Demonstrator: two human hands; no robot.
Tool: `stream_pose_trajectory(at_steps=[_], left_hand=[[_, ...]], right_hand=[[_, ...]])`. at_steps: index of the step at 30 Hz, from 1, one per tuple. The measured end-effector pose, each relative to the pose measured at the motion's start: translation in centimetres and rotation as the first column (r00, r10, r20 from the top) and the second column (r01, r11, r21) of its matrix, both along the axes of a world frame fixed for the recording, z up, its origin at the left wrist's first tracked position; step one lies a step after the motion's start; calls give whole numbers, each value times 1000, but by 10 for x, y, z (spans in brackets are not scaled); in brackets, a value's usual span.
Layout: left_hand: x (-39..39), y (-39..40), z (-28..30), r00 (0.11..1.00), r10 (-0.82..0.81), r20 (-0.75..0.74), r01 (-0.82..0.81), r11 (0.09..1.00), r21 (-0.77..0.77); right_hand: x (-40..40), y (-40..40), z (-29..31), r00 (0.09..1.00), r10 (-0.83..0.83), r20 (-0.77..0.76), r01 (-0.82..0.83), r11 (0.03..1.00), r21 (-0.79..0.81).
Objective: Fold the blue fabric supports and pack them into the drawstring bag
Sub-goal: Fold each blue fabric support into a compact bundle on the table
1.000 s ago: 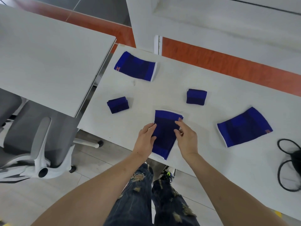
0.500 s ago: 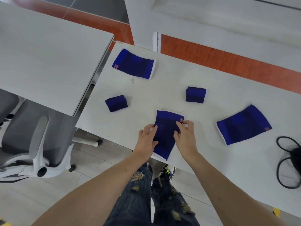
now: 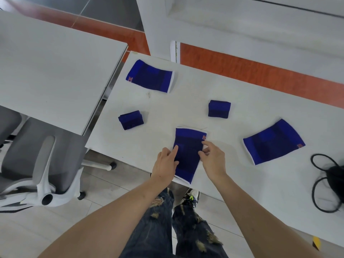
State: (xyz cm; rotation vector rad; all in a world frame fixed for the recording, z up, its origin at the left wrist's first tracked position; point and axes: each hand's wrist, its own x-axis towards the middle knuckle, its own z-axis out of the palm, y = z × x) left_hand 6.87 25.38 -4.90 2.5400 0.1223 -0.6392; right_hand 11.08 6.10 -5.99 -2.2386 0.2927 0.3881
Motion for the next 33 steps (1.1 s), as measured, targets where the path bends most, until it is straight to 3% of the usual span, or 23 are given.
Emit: stream_pose_trajectory(at_steps=[2, 4, 8, 12, 17, 21, 25, 31, 33], left_hand=[[5, 1, 3, 998, 20, 64, -22, 1000, 23], [14, -1, 8, 983, 161, 88, -156, 986, -65], [41, -14, 16, 868, 474, -148, -496, 820, -286], [56, -22, 17, 778, 531, -336, -624, 714, -317], [61, -37, 13, 785, 496, -371, -594, 774, -221], [53, -36, 29, 851, 453, -266, -525, 720, -454], [45, -35, 46, 879, 393, -270, -469, 612, -637], [60, -43, 72, 863, 419, -284, -473, 467, -748], [66, -43, 76, 872, 427, -241, -441, 466, -767]], right_hand=[[0, 0, 3, 1000, -4, -12, 4, 1000, 20], [0, -1, 6, 1000, -8, -19, 8, 999, 40], [2, -3, 6, 999, 27, -27, -27, 999, 20], [5, -5, 8, 997, 7, -77, -2, 998, 69], [2, -7, 10, 993, -32, -116, 48, 990, 134], [3, -10, 24, 975, -141, -173, 181, 953, 245], [11, -8, 36, 928, -191, -320, 327, 828, 455], [28, -8, 68, 969, -219, -114, 245, 788, 565], [35, -8, 83, 967, -249, -52, 230, 770, 595]])
